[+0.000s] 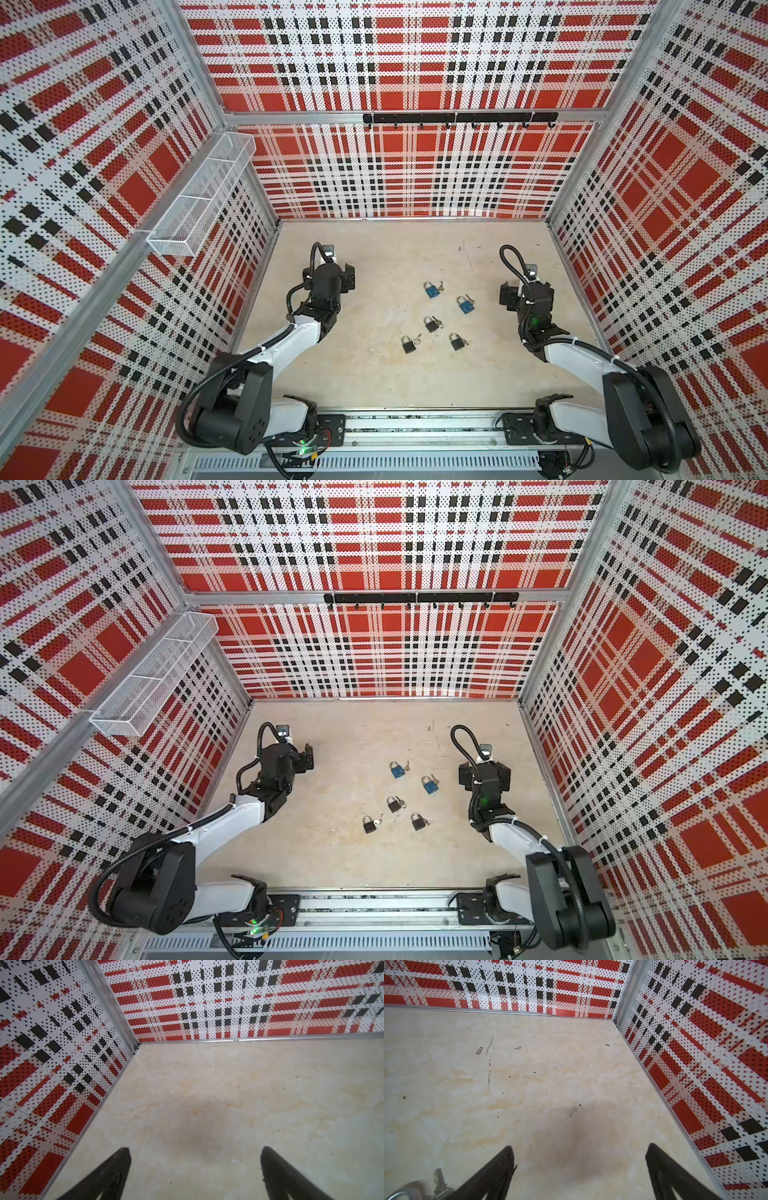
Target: Lock with the key
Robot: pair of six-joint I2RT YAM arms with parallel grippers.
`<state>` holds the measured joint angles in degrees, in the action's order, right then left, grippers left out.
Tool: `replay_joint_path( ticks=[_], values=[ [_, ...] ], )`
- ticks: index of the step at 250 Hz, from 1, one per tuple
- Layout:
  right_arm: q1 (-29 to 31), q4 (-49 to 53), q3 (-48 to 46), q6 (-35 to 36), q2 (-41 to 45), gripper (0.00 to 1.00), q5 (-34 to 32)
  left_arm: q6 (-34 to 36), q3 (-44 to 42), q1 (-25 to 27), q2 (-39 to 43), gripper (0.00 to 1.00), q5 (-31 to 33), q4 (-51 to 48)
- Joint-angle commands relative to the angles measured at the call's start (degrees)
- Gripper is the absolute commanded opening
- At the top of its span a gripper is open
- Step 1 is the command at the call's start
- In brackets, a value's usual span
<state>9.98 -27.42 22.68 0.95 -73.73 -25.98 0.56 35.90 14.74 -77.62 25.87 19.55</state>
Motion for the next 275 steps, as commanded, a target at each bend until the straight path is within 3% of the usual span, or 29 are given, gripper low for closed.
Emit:
replay_joint_path(
  ticks=[1, 62, 106, 123, 170, 202, 221, 275],
  values=[
    [-0.30, -16.14, -1.21, 2.98, -3.89, 1.00, -1.13, 4.49, -2.69, -0.77, -2.43, 0.99, -0.94, 13.11],
    [-0.31, -31.81, -4.97, 4.28, -10.72, 1.00, -2.03, 6.81, -7.81, -2.12, -0.25, 1.00, -3.42, 15.24],
    [-0.40, -39.10, -5.73, 5.57, -15.98, 1.00, -0.04, 6.11, -15.52, -3.09, -4.97, 1.00, -4.28, 32.52],
    [-0.63, -37.27, -5.78, 4.65, -15.16, 1.00, 0.27, 6.54, -16.49, -3.71, -7.62, 1.00, -5.34, 37.41],
    [-2.50, -43.00, -6.77, 4.79, -19.34, 1.00, 6.79, 3.04, -19.17, -8.06, -13.93, 0.99, -10.65, 48.42],
    [-2.59, -36.04, -3.12, 4.18, -19.10, 1.00, 4.66, 0.71, -17.52, -10.96, -13.24, 0.99, -15.30, 44.23],
    [-4.26, -28.54, -1.22, 1.86, -17.24, 1.00, 7.38, 0.54, -13.70, -11.70, -12.42, 0.99, -18.63, 35.67],
    [-4.93, -29.44, -1.15, 1.67, -17.76, 1.00, 8.44, 0.95, -13.40, -11.43, -12.55, 0.99, -18.58, 35.03]
  ],
)
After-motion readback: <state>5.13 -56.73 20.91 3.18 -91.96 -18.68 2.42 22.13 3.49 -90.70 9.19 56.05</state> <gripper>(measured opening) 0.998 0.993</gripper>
